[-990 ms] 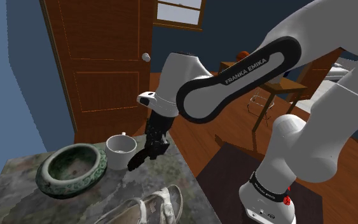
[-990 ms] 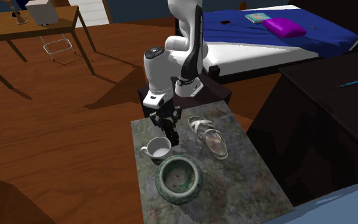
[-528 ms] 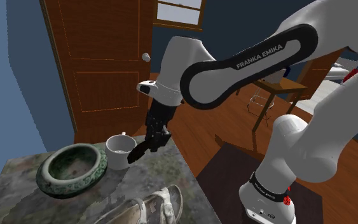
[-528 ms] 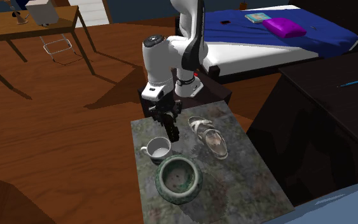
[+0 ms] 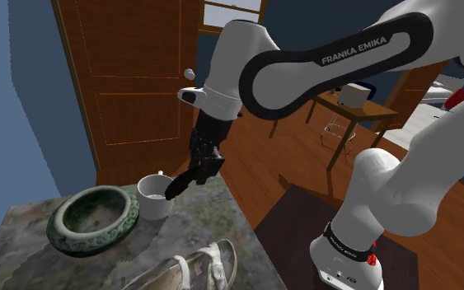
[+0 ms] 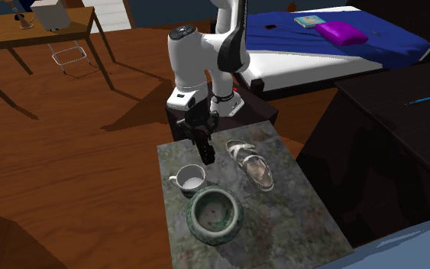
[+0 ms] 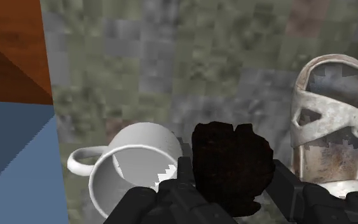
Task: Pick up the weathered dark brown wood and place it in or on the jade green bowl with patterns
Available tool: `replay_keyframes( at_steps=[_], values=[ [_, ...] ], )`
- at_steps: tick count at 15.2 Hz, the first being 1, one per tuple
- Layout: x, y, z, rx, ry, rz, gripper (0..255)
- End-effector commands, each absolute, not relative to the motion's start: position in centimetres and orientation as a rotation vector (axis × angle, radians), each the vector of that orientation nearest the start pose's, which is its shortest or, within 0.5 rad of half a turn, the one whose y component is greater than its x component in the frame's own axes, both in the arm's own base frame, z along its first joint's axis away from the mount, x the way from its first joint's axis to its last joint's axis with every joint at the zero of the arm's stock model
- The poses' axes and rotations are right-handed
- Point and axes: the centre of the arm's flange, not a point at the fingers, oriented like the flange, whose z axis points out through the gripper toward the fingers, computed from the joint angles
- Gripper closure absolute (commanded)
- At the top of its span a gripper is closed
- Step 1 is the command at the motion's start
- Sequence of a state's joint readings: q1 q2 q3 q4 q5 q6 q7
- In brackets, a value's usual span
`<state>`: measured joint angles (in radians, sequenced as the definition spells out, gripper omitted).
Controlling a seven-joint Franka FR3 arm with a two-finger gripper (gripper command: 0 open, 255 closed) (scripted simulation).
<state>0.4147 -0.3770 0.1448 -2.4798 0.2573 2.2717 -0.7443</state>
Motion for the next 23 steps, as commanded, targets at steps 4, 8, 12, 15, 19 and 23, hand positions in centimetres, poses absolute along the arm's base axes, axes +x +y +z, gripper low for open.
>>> replay_keyframes(
  at_steps=[4,8,12,15,19,23],
  values=[
    [38.2,26.2,45.7,-2.510,-1.624,-0.273,255],
    [40.9,30.7,45.8,-2.510,-1.624,-0.273,255],
    [43.6,35.2,46.0,-2.510,-1.624,-0.273,255],
    [45.6,38.6,46.1,-2.510,-1.624,-0.273,255],
    [47.0,40.9,45.1,-2.510,-1.624,-0.273,255],
    [47.0,40.9,43.0,-2.510,-1.624,-0.273,255]
  ],
)
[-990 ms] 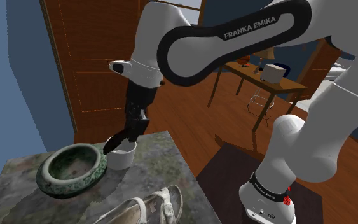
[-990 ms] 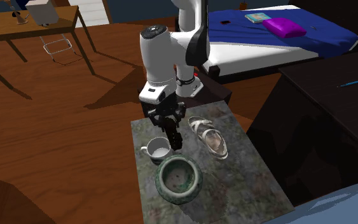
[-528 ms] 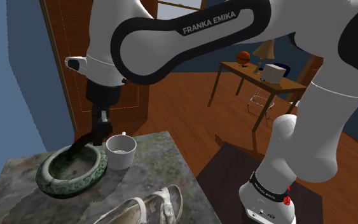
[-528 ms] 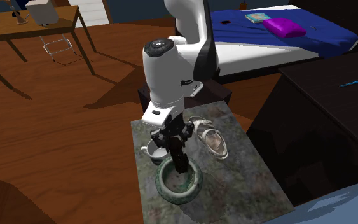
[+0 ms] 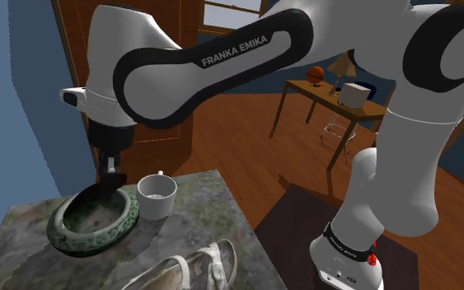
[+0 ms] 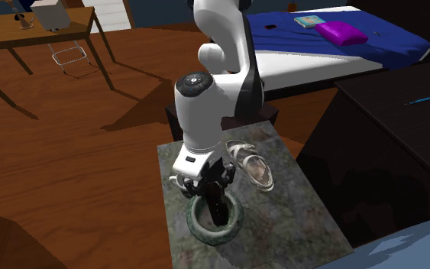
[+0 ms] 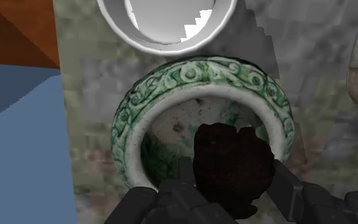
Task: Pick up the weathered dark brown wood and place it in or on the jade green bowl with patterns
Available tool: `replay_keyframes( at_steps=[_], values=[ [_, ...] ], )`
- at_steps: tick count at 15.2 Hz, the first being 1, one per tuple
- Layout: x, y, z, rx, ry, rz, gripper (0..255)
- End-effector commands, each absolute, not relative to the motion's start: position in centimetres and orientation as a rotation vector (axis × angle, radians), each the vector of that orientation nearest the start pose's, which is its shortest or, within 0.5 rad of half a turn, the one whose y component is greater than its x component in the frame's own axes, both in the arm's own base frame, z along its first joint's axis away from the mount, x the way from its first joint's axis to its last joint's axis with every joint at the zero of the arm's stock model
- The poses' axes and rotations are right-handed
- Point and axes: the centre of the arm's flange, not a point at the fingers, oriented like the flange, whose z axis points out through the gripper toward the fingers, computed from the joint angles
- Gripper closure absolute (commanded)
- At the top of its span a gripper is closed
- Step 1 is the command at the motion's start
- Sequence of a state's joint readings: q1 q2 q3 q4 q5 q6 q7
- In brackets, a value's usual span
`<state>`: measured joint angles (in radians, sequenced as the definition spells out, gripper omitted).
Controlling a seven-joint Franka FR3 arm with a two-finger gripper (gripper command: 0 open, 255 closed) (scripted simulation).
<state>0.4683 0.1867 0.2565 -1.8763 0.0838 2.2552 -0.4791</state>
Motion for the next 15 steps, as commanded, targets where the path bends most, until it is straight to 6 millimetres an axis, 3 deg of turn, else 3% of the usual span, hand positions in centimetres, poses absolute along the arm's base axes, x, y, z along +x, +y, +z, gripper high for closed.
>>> replay_keyframes(
  at_steps=[1,8,15],
  values=[
    [47.0,40.9,42.5,-2.510,-1.624,-0.273,255],
    [47.0,40.9,38.6,-2.510,-1.624,-0.273,255],
    [47.0,40.9,38.6,-2.510,-1.624,-0.273,255]
  ],
)
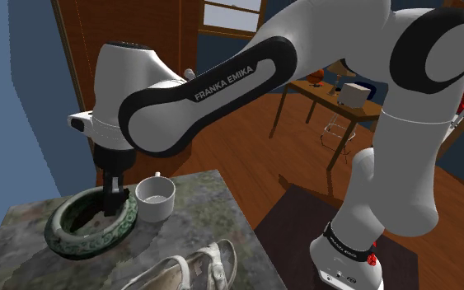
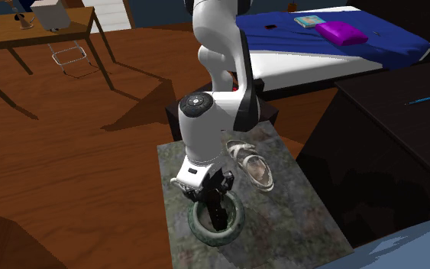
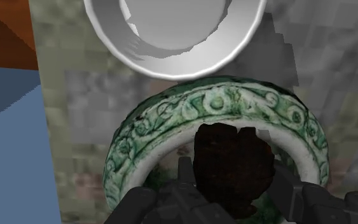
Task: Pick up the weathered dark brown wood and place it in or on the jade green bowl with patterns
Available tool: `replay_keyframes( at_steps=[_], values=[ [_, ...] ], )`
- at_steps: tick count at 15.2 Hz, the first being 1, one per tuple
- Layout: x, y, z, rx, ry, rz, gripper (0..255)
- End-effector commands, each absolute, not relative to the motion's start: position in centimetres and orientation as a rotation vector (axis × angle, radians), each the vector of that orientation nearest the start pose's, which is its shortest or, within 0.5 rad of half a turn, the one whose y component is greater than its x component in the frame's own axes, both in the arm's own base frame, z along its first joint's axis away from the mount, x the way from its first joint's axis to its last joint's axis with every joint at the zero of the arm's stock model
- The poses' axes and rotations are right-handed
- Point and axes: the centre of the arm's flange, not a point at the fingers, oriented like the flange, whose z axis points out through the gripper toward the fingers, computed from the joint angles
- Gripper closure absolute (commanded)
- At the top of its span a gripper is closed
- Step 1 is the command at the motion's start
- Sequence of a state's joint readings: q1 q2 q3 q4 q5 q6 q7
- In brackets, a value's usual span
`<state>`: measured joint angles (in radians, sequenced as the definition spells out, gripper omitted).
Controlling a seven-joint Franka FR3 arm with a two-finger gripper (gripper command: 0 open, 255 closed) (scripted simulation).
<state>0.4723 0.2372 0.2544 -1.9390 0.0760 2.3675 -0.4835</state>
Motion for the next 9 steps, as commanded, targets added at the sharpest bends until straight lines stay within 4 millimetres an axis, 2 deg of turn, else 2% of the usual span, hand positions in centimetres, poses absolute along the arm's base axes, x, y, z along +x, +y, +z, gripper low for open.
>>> replay_keyframes(
  at_steps=[1,2,7,9],
  values=[
    [47.0,40.9,38.6,-2.510,-1.624,-0.273,255],
    [47.0,40.9,38.6,-2.510,-1.624,-0.273,0],
    [47.0,40.9,38.6,-2.510,-1.624,-0.273,0],
    [46.8,40.4,41.2,-2.510,-1.624,-0.273,0]
  ],
)
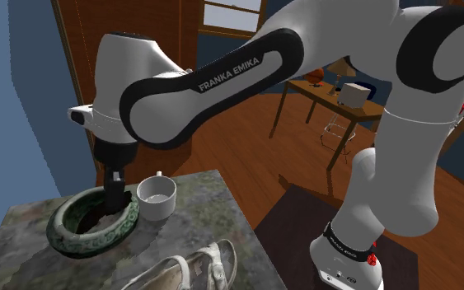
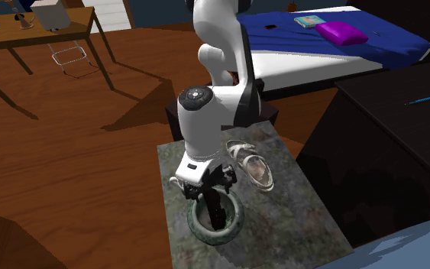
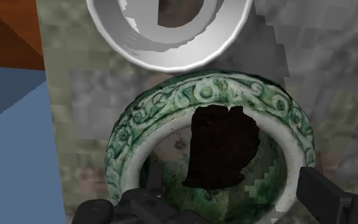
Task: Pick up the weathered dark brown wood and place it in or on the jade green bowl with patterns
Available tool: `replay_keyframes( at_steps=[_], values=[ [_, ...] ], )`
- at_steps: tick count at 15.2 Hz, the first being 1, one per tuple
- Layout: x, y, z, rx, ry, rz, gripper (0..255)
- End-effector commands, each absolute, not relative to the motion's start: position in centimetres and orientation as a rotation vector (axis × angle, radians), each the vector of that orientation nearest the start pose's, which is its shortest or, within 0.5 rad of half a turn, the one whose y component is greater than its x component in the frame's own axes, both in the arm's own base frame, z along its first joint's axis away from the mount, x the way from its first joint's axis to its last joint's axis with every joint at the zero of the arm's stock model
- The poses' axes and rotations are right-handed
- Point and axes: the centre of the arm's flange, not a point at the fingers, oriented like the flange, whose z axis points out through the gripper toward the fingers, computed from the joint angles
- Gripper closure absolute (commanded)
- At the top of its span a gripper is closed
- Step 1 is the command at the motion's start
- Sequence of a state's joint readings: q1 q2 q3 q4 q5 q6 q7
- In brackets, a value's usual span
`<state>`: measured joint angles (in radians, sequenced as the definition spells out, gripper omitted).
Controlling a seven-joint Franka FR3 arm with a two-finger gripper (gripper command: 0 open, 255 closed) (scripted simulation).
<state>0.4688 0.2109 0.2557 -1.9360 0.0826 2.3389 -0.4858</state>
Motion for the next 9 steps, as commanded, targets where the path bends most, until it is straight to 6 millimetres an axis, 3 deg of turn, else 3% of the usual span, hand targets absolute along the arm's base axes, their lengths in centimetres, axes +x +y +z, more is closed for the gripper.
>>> replay_keyframes(
  at_steps=[1,2,9],
  values=[
    [46.7,40.1,42.5,-2.510,-1.624,-0.273,0],
    [46.7,39.9,43.5,-2.510,-1.624,-0.273,0],
    [46.7,39.9,43.5,-2.510,-1.624,-0.273,0]
  ],
)
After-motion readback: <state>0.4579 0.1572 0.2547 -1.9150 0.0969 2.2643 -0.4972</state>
